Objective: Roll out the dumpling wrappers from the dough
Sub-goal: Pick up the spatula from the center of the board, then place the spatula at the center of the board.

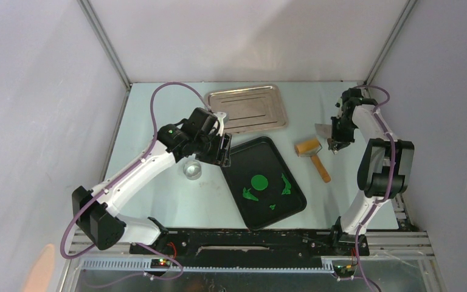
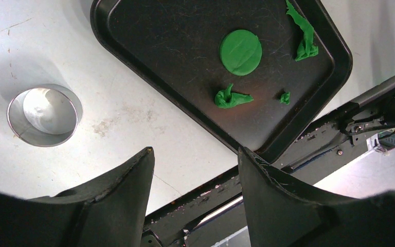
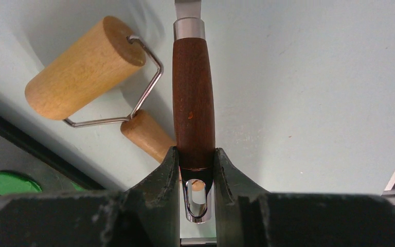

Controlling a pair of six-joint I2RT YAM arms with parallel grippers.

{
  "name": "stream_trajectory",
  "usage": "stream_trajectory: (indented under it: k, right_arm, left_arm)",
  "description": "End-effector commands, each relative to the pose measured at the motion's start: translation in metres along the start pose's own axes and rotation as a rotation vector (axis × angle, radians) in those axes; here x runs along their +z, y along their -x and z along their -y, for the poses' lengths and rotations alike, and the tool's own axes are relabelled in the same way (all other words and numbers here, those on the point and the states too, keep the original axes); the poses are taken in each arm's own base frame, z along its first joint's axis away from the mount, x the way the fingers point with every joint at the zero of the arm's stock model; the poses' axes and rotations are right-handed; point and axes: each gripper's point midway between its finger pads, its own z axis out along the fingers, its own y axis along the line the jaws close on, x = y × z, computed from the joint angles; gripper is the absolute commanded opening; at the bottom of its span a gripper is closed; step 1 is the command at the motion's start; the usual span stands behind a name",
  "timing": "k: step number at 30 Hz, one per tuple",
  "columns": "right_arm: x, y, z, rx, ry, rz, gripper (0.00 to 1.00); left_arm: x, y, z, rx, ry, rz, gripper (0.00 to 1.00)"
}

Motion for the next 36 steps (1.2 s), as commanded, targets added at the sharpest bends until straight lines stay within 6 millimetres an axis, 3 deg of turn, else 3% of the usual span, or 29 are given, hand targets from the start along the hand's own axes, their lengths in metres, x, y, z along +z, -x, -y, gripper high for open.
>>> stream_trajectory:
  k: [1,11,22,36]
  right_arm:
    - [-0.005,0.020,0.005,0.004,-0.007,0.042,0.13]
    - [0.008,0.029,0.017,0.037,-0.023,0.031,0.18]
    - [0.008,0.035,0.019,0.050,-0.025,0.053,0.32]
    - [0.005,0.039,0.019,0.055,-0.023,0.070,0.37]
  left_arm:
    - [-0.008,0.008,0.004,0.010,-0.004,0.029,0.65]
    - [-0.007,0.008,0.004,0.011,-0.001,0.022,0.65]
    - [-0.006,0.008,0.006,0.016,-0.005,0.019,0.65]
    - [-0.005,0.008,0.006,0.018,-0.002,0.018,0.65]
